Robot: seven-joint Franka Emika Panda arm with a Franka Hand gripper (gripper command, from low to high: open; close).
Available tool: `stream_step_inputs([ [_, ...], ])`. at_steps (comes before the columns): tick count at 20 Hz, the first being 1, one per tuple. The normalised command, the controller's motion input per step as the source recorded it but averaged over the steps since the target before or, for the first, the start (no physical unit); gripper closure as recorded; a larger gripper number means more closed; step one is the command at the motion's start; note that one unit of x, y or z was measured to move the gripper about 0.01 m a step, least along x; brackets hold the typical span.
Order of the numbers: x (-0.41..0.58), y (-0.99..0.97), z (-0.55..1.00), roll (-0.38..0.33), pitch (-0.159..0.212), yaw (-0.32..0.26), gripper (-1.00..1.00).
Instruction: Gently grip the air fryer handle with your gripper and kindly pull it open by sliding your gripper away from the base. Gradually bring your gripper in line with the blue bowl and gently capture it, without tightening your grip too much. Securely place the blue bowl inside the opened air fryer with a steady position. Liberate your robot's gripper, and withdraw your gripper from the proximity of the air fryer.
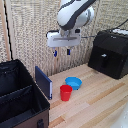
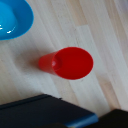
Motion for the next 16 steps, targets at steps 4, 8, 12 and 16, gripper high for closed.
stream_step_inputs([
  [4,0.044,0.00,0.00,-0.038,-0.076,-0.356,-1.00],
  [8,0.001,0.00,0.00,-0.122,-0.038,-0.318,-1.00],
  [12,0.000,0.00,-0.02,-0.156,-0.029,-0.287,-1.00],
  [16,-0.004,0.01,-0.05,-0.211,-0.031,-0.241,-1.00],
])
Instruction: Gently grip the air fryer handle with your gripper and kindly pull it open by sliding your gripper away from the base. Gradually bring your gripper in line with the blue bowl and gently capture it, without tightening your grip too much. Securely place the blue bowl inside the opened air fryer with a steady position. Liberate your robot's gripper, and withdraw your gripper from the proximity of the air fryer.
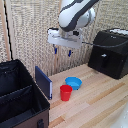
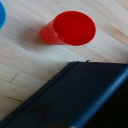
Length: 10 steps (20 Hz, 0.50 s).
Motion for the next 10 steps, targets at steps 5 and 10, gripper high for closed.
stream_step_inputs([
  [5,-0.040,0.04,-0.16,-0.287,-0.034,-0.164,-1.00],
  [10,-0.032,0.05,-0.22,-0.355,-0.060,-0.071,-1.00],
])
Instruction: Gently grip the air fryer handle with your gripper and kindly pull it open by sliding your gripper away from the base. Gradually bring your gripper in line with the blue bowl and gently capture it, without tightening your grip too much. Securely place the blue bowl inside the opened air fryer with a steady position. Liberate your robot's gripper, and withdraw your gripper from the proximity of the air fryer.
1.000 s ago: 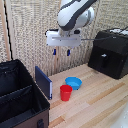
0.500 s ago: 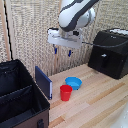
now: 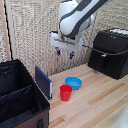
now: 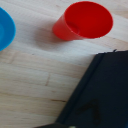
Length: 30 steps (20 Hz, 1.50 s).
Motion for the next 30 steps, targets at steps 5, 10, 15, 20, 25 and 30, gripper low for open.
stream_step_inputs([
  [5,-0.003,0.00,-0.25,-0.371,-0.081,0.001,-1.00],
  [10,-0.019,-0.01,-0.32,-0.342,-0.097,0.029,-1.00],
  [15,-0.058,-0.18,-0.29,-0.263,-0.088,0.011,-1.00],
  [20,-0.091,-0.38,-0.17,-0.158,-0.049,0.020,-1.00],
  [25,-0.095,-0.46,-0.17,-0.109,-0.055,0.047,-1.00],
  [30,-0.121,-0.46,-0.20,-0.109,-0.056,0.077,-1.00],
])
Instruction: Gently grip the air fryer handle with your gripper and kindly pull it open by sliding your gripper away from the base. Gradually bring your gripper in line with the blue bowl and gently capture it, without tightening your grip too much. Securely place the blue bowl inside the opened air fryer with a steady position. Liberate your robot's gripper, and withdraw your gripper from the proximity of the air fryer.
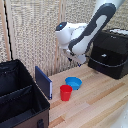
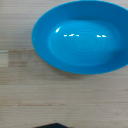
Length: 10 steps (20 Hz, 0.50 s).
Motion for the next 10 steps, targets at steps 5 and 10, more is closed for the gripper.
stream_step_inputs([
  [5,-0.147,-0.45,-0.21,-0.113,-0.045,0.076,-1.00],
  [10,-0.178,-0.47,-0.20,-0.115,-0.034,0.075,-1.00],
])
